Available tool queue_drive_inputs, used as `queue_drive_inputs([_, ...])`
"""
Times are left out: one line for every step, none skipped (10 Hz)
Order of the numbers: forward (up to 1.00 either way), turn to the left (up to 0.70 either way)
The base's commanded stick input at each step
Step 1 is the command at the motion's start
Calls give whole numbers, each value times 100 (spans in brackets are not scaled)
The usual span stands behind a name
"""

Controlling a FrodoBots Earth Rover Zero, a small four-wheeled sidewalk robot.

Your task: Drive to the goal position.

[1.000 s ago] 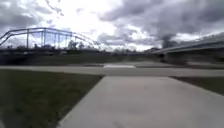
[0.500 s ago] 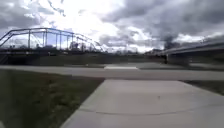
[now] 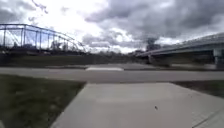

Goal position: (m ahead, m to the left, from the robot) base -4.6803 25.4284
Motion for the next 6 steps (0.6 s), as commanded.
queue_drive_inputs([100, 0])
queue_drive_inputs([100, 0])
queue_drive_inputs([100, 0])
queue_drive_inputs([100, 0])
queue_drive_inputs([100, 0])
queue_drive_inputs([100, 0])
